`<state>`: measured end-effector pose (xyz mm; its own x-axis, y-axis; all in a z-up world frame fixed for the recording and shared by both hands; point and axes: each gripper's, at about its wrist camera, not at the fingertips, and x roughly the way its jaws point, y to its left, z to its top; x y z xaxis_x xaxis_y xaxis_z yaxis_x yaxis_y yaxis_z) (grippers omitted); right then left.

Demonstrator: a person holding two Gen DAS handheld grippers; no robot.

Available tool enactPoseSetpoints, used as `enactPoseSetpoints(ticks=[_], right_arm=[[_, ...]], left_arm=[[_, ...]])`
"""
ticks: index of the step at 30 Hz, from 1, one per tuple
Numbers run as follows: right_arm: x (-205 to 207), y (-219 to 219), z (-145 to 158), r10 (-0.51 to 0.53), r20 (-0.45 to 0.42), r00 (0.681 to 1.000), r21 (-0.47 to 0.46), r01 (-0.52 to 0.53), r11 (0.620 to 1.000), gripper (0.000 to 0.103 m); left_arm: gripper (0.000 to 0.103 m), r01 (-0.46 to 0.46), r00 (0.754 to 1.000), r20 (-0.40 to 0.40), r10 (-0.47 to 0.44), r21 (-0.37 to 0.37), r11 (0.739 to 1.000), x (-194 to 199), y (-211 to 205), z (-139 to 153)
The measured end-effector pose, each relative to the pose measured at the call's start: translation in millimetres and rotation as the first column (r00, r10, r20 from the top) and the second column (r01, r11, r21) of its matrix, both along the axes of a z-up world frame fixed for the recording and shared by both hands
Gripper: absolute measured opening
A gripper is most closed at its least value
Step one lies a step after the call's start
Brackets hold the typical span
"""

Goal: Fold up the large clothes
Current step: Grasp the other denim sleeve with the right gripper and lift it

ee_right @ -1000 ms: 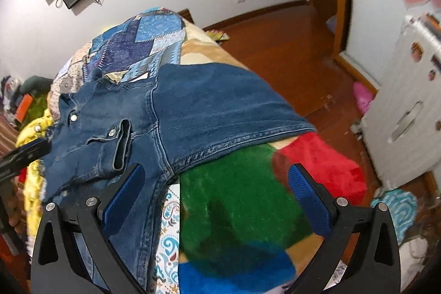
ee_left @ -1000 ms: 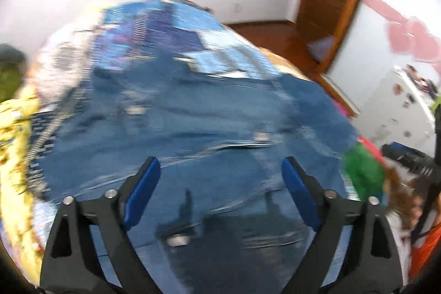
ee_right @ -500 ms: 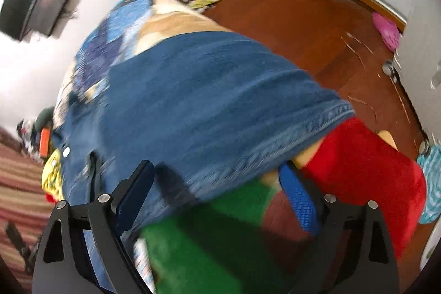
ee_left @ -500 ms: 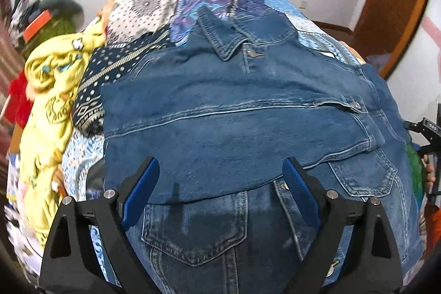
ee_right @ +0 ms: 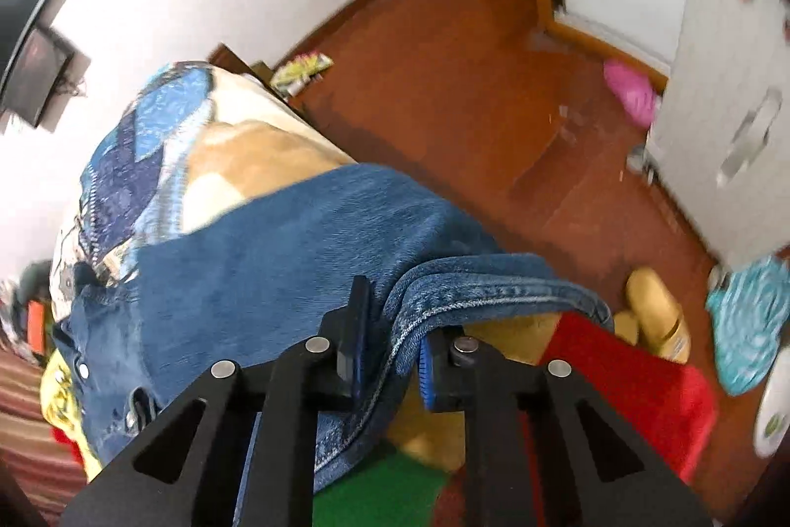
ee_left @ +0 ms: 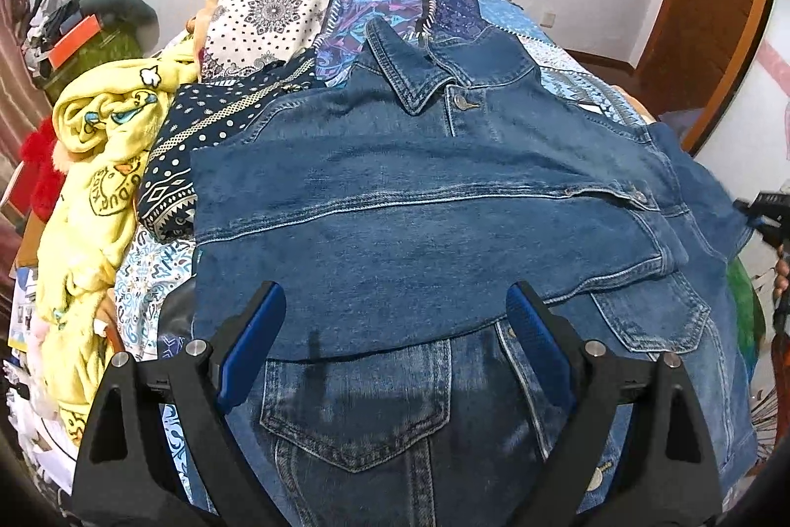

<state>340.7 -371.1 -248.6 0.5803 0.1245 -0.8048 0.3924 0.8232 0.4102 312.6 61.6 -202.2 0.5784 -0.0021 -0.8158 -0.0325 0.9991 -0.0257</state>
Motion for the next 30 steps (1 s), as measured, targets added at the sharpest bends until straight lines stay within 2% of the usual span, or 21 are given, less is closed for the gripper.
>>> enactPoseSetpoints(ticks=[3,6,10,13,16,19,22,26,28,30], right_arm=[[-6.2,11.4,47.9,0.042,0.108,0.993,0.007,-0.043,0.999,0.013],[-9.3,39.4,99.5,0.118,0.208,0.971,-0.023,-0.116,0.993,0.012],[-13.9,103.7,148.7,0.265,0.315,0.911,-0.08,-0.253,0.964,0.012],[-18.0,161.0,159.5,0.38,0.346,0.858,-0.114,-0.363,0.925,0.012],[-14.1,211.7,144.4,0.473,0.317,0.822,-0.125,-0.459,0.88,0.012],[-9.7,259.4,102.1,0.559,0.217,0.8,-0.109,-0.55,0.828,0.012],[-4.1,292.0,54.0,0.623,0.091,0.777,-0.031,-0.623,0.781,0.012],[3.2,312.6,7.9,0.659,-0.052,0.751,0.029,-0.658,0.752,0.015],[-0.6,312.7,1.8,0.672,-0.085,0.735,0.052,-0.671,0.74,0.016],[-5.3,308.3,3.0,0.7,-0.108,0.706,0.066,-0.697,0.714,0.018]], left_arm=[[0.091,0.006,1.0,0.013,-0.006,-0.003,1.0,-6.2,2.5,3.9],[0.091,0.012,0.999,0.037,-0.012,0.006,1.0,-14.2,5.9,9.8],[0.091,0.024,0.997,0.067,-0.024,0.001,1.0,-24.4,12.8,19.6],[0.091,0.019,0.997,0.081,-0.019,0.008,1.0,-30.8,19.6,26.0],[0.091,0.014,0.996,0.092,-0.013,-0.01,1.0,-37.9,27.0,31.0],[0.091,0.008,0.995,0.096,-0.006,-0.016,1.0,-44.2,32.4,33.5],[0.091,0.007,0.995,0.097,-0.005,-0.012,1.0,-49.6,35.4,34.7],[0.091,0.01,0.995,0.094,-0.01,-0.001,1.0,-51.2,33.3,35.9],[0.091,0.021,0.995,0.095,-0.021,0.004,1.0,-49.1,28.8,37.1],[0.091,0.037,0.995,0.096,-0.038,0.015,0.999,-43.2,19.6,39.8]])
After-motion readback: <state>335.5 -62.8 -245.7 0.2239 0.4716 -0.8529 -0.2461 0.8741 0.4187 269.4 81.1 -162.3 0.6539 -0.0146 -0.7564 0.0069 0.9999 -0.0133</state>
